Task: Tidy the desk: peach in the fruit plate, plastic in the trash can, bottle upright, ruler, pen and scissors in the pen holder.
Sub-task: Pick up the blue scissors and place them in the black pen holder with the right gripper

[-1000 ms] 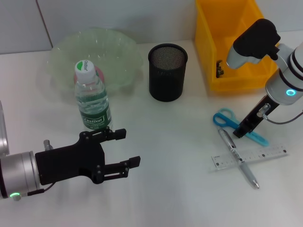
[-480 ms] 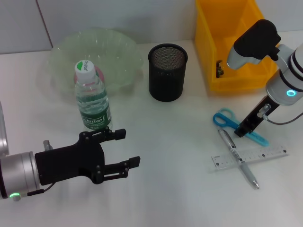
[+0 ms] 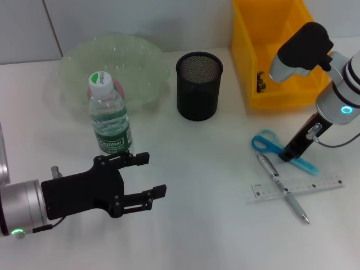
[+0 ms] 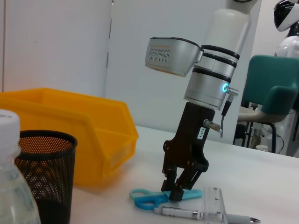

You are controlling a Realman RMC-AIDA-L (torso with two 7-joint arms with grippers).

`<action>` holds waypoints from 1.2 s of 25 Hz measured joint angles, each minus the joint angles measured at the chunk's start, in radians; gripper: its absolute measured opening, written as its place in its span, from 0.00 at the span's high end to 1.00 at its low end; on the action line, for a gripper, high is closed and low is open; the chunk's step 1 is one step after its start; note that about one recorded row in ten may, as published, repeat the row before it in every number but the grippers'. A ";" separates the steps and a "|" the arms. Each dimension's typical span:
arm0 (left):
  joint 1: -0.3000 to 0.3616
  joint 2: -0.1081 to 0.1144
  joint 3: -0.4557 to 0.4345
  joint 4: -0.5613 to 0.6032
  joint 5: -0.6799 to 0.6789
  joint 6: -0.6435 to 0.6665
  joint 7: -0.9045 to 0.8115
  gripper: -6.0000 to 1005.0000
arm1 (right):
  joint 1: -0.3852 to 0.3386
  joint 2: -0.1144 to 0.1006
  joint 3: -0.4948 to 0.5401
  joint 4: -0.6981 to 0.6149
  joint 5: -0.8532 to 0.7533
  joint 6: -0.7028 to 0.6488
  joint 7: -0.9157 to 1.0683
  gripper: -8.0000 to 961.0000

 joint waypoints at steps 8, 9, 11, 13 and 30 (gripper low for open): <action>-0.001 0.000 -0.001 0.000 -0.001 0.000 0.000 0.21 | -0.002 -0.003 0.009 -0.032 0.001 -0.013 -0.002 0.76; -0.001 0.000 -0.001 0.000 -0.001 0.000 0.000 0.21 | -0.011 -0.003 0.011 -0.062 0.002 -0.024 -0.002 0.76; -0.001 0.000 -0.002 0.000 -0.001 0.000 0.000 0.21 | -0.019 -0.002 0.012 -0.084 0.003 -0.032 -0.002 0.76; -0.001 0.000 -0.003 0.000 -0.001 0.000 0.000 0.21 | -0.031 -0.001 0.012 -0.123 0.012 -0.048 -0.003 0.76; -0.012 0.001 -0.008 0.008 -0.001 0.000 -0.022 0.21 | -0.163 0.001 0.062 -0.465 0.257 -0.227 -0.133 0.76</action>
